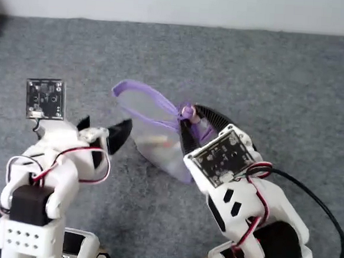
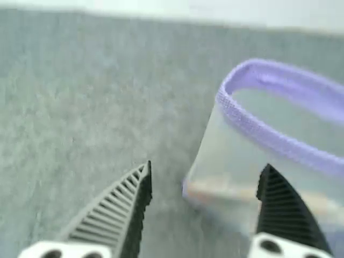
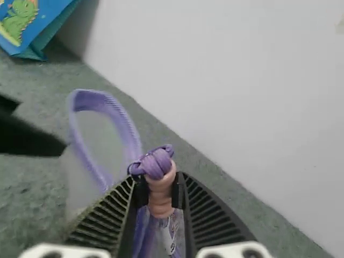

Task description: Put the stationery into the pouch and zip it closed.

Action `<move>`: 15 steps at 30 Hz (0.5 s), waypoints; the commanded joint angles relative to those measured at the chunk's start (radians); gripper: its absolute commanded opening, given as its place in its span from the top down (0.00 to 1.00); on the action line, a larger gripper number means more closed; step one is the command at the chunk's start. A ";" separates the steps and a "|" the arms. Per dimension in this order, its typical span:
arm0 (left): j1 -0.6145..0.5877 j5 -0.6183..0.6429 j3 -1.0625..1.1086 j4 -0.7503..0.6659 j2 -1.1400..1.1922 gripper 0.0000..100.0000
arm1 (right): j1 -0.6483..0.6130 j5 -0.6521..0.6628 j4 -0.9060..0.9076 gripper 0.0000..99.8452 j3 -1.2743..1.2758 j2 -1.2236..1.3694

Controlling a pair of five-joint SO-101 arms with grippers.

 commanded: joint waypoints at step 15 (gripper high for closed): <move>0.180 0.032 -0.245 -0.066 0.164 0.80 | 0.013 0.011 0.153 0.99 -0.057 -0.010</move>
